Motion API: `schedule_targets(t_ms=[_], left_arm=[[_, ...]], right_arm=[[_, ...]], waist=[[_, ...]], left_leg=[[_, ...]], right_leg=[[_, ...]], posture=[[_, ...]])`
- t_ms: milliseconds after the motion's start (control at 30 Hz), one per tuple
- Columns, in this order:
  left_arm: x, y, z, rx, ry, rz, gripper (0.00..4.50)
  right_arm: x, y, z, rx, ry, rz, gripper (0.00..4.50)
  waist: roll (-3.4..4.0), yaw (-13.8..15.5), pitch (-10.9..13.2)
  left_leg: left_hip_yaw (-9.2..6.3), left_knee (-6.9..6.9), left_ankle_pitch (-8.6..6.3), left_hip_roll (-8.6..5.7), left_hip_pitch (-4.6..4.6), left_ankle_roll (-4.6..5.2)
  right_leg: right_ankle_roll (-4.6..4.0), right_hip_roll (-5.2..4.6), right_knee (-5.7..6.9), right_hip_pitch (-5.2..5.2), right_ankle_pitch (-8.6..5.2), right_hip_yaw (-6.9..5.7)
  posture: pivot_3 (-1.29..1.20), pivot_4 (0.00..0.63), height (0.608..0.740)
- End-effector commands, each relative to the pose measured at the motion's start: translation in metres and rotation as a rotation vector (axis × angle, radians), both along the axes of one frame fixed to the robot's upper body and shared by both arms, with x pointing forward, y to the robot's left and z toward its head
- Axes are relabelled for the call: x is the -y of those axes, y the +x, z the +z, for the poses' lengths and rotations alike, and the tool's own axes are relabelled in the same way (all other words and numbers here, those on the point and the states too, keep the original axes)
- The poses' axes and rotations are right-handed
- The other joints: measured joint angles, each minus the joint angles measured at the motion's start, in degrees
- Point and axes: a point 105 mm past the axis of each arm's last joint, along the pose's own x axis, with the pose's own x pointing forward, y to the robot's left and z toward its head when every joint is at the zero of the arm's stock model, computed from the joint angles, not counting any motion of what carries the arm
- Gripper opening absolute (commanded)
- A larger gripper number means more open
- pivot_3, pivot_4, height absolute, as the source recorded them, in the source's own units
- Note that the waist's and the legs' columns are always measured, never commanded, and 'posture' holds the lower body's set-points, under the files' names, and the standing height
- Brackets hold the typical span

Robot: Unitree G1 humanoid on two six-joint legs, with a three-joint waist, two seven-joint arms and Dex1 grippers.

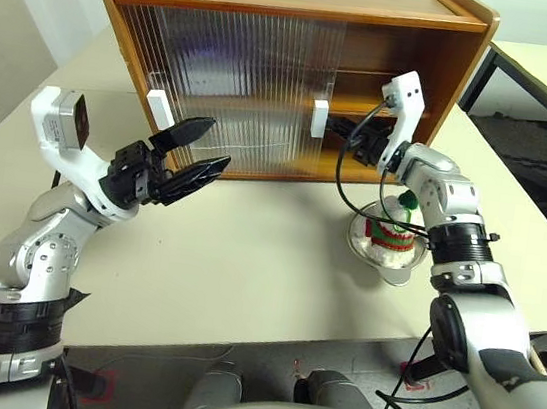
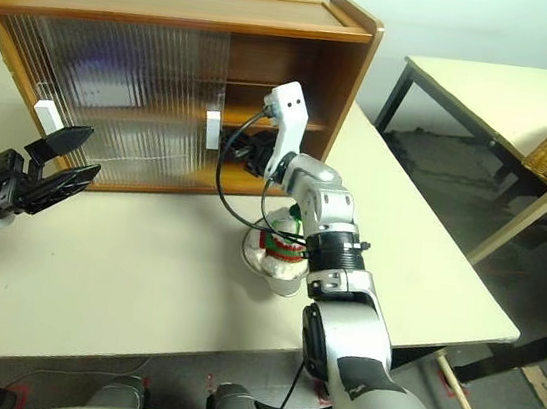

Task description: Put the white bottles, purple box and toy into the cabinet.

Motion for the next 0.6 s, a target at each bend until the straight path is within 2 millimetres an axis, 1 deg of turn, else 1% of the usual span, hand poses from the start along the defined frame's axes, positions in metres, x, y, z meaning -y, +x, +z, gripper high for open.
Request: schedule_targets(t_ms=[33,133,400,500,600], left_arm=[[-0.002,-0.002,0.0,0.002,0.018,0.013,4.5],[-0.003,-0.003,-0.003,-0.005,0.034,0.02,4.5],[-0.005,-0.001,-0.009,-0.013,0.067,0.034,4.5],[-0.005,0.0,-0.01,-0.013,0.082,0.034,4.5],[-0.005,-0.001,-0.014,-0.012,0.122,0.025,4.5]], right_arm=[[-0.012,0.0,0.005,0.017,-0.008,0.032,0.04],[-0.024,-0.001,0.009,0.023,0.001,0.061,0.04],[-0.047,-0.007,0.015,0.029,0.024,0.115,0.04],[-0.05,-0.008,0.016,0.033,0.026,0.123,0.04],[-0.047,-0.007,0.018,0.04,0.023,0.117,0.04]], waist=[[0.0,0.1,0.0],[0.0,0.0,0.0],[-0.01,-0.7,0.0],[-0.01,-0.9,0.0],[-0.01,-0.9,0.0]], left_leg=[[-0.01,-0.02,0.0,0.0,0.0,0.0],[0.0,-0.06,0.0,0.04,0.0,-0.01],[0.03,-0.33,0.01,0.26,0.05,-0.02],[0.03,-0.45,0.02,0.38,0.12,-0.01],[0.08,-0.44,0.02,0.79,0.13,-0.04]], right_leg=[[-0.01,0.0,0.0,-0.01,0.0,-0.01],[-0.07,0.02,0.0,-0.05,0.0,0.0],[-0.27,0.28,0.03,-0.2,0.09,0.01],[-0.18,0.44,0.09,-0.23,0.16,-0.01],[-0.16,0.85,0.08,-0.24,0.17,-0.02]], posture=[[0.0,0.01,0.74],[0.0,0.012,0.74],[0.0,0.012,0.74],[0.0,0.011,0.74],[-0.01,0.012,0.74]])
